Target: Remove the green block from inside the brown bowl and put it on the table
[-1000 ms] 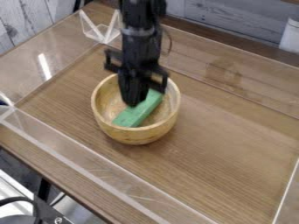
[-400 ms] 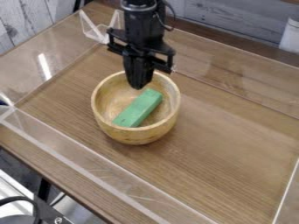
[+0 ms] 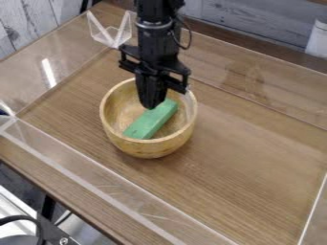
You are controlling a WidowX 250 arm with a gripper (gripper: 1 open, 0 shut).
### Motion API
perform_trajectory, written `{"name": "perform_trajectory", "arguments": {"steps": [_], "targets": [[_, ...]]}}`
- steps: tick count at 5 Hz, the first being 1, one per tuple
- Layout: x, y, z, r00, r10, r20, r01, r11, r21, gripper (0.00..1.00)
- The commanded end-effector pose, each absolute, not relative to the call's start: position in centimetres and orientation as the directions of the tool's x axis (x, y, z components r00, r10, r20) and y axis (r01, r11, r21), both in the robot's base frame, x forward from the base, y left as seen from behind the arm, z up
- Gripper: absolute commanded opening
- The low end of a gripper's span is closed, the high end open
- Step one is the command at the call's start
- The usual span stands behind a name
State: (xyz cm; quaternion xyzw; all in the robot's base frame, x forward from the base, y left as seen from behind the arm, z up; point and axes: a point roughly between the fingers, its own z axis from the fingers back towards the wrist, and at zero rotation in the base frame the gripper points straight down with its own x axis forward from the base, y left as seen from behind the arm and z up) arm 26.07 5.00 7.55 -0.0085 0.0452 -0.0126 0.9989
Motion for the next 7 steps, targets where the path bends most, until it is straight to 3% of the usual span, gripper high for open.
{"name": "perform_trajectory", "arguments": {"steps": [1, 2, 7], "targets": [[26.6, 5.3, 8.5, 0.998, -0.024, -0.051, 0.024, 1.000, -0.010, 0.00], [26.7, 5.3, 8.9, 0.999, -0.023, -0.048, 0.022, 1.000, -0.011, 1.00], [26.2, 6.0, 4.4, 0.996, -0.023, -0.084, 0.024, 1.000, 0.005, 1.00]]}}
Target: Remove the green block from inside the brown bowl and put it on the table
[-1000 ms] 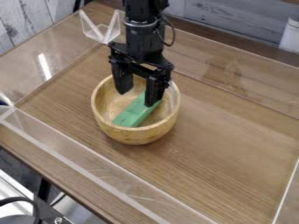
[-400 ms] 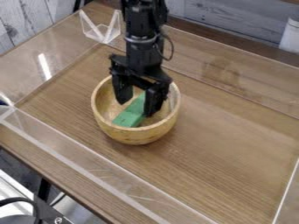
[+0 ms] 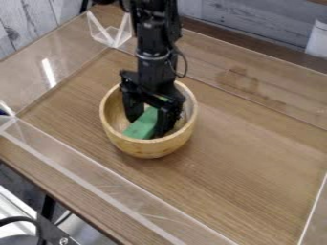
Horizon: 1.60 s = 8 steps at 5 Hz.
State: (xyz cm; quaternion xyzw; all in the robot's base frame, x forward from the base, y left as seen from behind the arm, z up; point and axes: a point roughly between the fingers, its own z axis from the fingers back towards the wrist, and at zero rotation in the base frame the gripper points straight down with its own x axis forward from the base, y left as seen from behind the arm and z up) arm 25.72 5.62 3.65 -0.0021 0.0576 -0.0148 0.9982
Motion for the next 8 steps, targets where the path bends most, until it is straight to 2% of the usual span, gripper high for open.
{"name": "perform_trajectory", "arguments": {"steps": [1, 5, 7, 8], "targets": [[26.3, 6.1, 3.9, 0.996, -0.022, -0.089, 0.022, 1.000, 0.003, 0.00], [26.8, 5.6, 8.0, 1.000, -0.005, -0.010, 0.005, 1.000, -0.025, 0.00], [28.1, 3.0, 12.5, 0.998, 0.000, 0.069, 0.003, 0.999, -0.054, 0.00], [28.1, 0.6, 13.4, 0.996, -0.026, 0.080, 0.033, 0.996, -0.082, 0.00]]}}
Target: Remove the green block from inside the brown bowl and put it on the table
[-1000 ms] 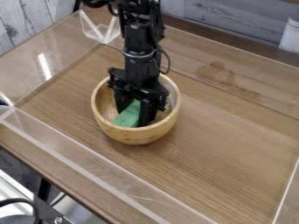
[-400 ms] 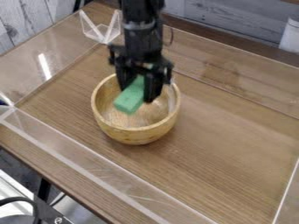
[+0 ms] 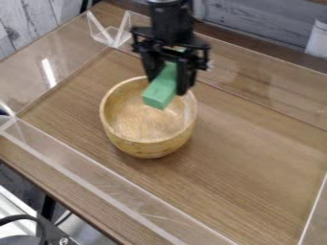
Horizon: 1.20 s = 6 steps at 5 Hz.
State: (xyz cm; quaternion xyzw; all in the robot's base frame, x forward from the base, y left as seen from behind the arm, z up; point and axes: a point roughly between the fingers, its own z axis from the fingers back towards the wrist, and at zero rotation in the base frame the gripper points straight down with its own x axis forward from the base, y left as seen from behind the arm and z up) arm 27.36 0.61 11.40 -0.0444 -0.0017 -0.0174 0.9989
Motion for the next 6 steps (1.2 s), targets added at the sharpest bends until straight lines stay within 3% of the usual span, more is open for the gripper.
{"name": "perform_trajectory", "arguments": {"steps": [1, 3, 6], "targets": [[28.5, -3.1, 12.7, 0.994, -0.075, 0.081, 0.082, 0.992, -0.091, 0.00], [28.3, -9.5, 9.9, 0.990, -0.132, 0.059, 0.137, 0.986, -0.093, 0.00], [27.1, -9.6, 4.5, 0.988, -0.151, 0.016, 0.152, 0.985, -0.081, 0.00]]}}
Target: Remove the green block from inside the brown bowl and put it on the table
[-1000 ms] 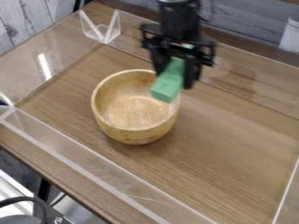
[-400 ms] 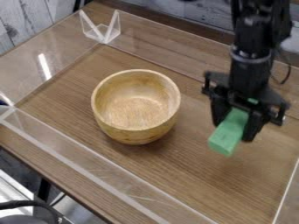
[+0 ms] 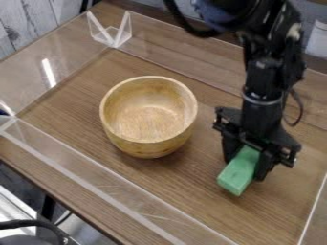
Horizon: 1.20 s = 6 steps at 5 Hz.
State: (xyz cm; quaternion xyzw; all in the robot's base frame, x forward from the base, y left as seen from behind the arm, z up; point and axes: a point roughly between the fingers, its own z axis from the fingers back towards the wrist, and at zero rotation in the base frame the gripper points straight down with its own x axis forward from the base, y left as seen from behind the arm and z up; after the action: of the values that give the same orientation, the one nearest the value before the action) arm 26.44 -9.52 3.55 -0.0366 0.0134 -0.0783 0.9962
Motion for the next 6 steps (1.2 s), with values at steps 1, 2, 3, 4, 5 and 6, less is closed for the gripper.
{"name": "perform_trajectory", "arguments": {"steps": [1, 2, 3, 4, 5, 6], "targets": [[27.3, -9.2, 4.4, 0.988, -0.153, 0.032, 0.155, 0.984, -0.085, 0.00], [27.2, -9.0, 4.9, 0.988, -0.149, 0.027, 0.151, 0.984, -0.091, 1.00], [27.1, -8.9, 5.3, 0.989, -0.145, 0.024, 0.146, 0.985, -0.096, 1.00], [27.0, -8.7, 5.8, 0.990, -0.140, 0.022, 0.142, 0.985, -0.100, 1.00], [27.0, -8.6, 6.2, 0.991, -0.136, 0.020, 0.137, 0.985, -0.103, 1.00], [27.0, -8.3, 7.0, 0.991, -0.131, 0.026, 0.133, 0.985, -0.107, 1.00]]}}
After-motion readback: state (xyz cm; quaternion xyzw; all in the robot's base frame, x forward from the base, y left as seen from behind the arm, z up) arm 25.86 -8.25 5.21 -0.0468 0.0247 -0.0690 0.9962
